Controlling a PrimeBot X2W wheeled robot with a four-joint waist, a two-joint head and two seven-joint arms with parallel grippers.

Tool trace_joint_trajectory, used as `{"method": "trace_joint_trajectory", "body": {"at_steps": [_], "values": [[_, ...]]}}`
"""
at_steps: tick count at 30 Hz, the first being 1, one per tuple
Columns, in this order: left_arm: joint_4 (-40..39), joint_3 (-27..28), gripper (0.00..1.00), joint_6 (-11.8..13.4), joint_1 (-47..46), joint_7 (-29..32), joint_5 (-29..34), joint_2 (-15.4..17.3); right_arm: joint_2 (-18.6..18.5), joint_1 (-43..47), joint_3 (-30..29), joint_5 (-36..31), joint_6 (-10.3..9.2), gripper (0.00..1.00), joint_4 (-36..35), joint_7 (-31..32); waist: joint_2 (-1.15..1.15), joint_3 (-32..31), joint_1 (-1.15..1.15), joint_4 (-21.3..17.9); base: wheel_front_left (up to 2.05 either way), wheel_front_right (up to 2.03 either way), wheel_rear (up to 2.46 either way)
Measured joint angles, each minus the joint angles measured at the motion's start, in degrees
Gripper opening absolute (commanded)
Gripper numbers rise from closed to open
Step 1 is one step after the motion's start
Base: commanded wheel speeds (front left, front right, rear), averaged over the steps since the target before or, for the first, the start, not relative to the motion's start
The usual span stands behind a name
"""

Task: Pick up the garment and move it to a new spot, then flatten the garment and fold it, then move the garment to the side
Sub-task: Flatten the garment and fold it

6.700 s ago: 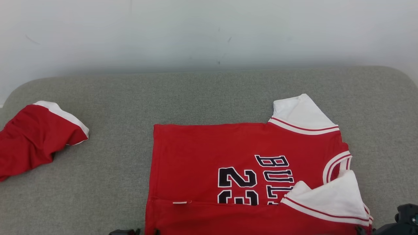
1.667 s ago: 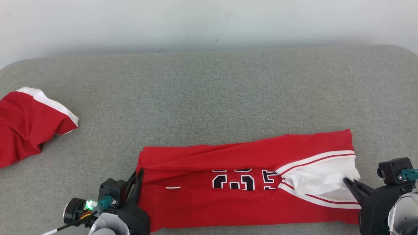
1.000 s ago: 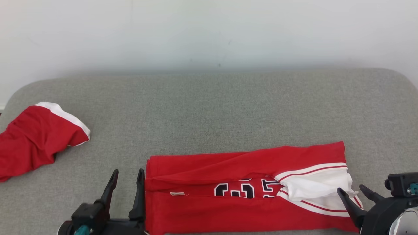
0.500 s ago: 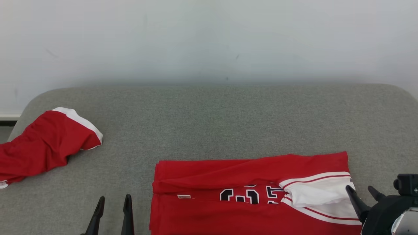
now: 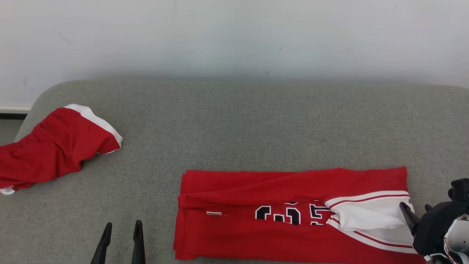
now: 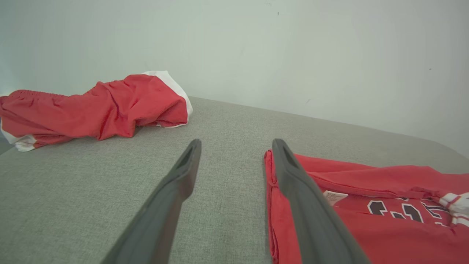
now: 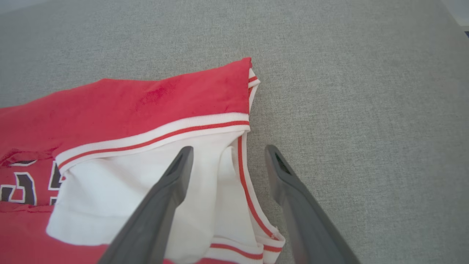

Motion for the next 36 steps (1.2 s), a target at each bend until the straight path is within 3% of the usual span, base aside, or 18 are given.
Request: {"method": "trace_joint_trajectory", "body": {"at_steps": [20,21,22,23,24,30,36], "values": [[-0.1,-0.7,1.00,-0.1,-3.0,0.0,-0.3,-0.1,2.2,-3.9,-2.5,-2.5,0.00,1.00,9.2,3.2,0.00,5.2,0.00,2.9,0.00,0.00,0.00],[-0.1,-0.7,1.00,-0.1,-3.2,0.0,-0.3,-0.1,2.3,-4.3,-2.6,-2.5,-0.02,0.55,9.4,3.7,-0.01,5.2,0.00,3.0,0.00,0.00,0.00],[-0.2,-0.8,1.00,-0.1,-3.3,0.0,-0.3,-0.1,2.3,-4.5,-2.7,-2.6,-0.08,0.42,9.6,3.9,-0.01,5.3,0.00,3.0,0.00,0.00,0.00],[-0.2,-0.7,1.00,-0.1,-3.3,0.0,-0.3,-0.1,2.3,-4.7,-2.7,-2.6,-0.08,0.07,9.9,3.8,-0.01,5.4,-0.01,3.0,0.00,0.00,0.00],[-0.2,-0.6,1.00,-0.1,-3.3,0.0,-0.3,-0.1,2.3,-5.0,-2.7,-2.6,-0.07,0.00,10.1,3.7,0.00,5.5,-0.01,3.1,0.00,0.00,0.00],[-0.2,0.3,1.00,-0.1,-3.4,0.0,-0.9,-0.1,2.2,-5.9,-2.8,-3.4,0.05,0.00,10.6,2.0,0.00,5.5,0.00,2.9,0.00,0.00,0.00],[-0.1,0.3,1.00,-0.1,-3.4,0.0,-0.9,-0.1,0.8,-5.5,-6.9,-4.2,0.07,0.00,10.2,1.0,0.00,4.8,0.00,2.7,0.00,0.00,0.00]]}}
